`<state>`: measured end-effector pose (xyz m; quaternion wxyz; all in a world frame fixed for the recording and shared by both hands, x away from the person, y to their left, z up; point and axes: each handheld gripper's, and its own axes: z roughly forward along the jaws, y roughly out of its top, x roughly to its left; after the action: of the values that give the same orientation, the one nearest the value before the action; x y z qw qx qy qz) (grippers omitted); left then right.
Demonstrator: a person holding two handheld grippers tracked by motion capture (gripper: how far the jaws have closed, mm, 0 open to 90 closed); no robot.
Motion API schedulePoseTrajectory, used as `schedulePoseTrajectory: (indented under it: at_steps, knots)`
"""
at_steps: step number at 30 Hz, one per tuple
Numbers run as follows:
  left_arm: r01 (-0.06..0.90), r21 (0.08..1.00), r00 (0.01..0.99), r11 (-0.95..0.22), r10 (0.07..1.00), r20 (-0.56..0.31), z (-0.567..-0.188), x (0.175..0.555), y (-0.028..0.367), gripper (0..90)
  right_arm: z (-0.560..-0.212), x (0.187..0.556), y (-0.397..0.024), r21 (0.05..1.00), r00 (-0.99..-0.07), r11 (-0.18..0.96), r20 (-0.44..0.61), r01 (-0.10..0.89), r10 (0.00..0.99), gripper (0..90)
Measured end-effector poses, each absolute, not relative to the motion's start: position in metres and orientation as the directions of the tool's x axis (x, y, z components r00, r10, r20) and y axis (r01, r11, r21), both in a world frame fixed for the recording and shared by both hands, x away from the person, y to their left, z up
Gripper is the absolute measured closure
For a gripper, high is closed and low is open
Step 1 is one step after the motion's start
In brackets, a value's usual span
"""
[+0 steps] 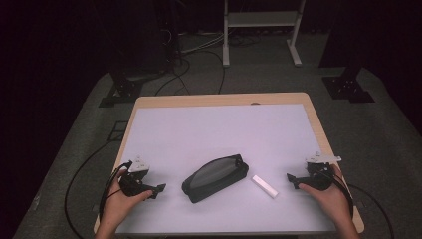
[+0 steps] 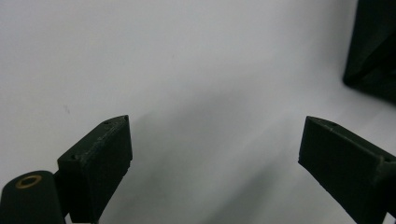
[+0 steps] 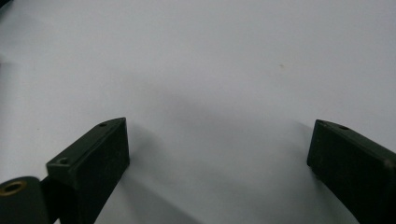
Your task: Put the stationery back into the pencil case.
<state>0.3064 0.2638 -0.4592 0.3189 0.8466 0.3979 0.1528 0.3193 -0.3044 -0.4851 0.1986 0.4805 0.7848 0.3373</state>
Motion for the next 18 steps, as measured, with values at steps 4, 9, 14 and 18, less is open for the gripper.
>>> schedulePoseTrajectory:
  at_steps: [4,9,14,18]
  knots:
    - [0.572,0.668,0.619,-0.476,0.785,0.03,-0.467,0.309,0.269,9.1,-0.485,0.319,-0.304,0.719,-0.459,0.311,0.012,0.622,0.889,4.7]
    - [0.57,0.682,0.609,-0.457,0.793,0.023,-0.473,0.312,0.273,6.3,-0.484,0.32,-0.304,0.712,-0.457,0.314,0.011,0.628,0.889,4.9]
    - [0.548,0.708,0.612,-0.445,0.79,0.023,-0.478,0.313,0.276,1.2,-0.481,0.32,-0.302,0.698,-0.454,0.322,0.005,0.64,0.891,6.8]
    - [0.549,0.708,0.612,-0.446,0.791,0.024,-0.478,0.313,0.276,1.0,-0.478,0.319,-0.299,0.686,-0.46,0.333,0.003,0.647,0.888,13.4]
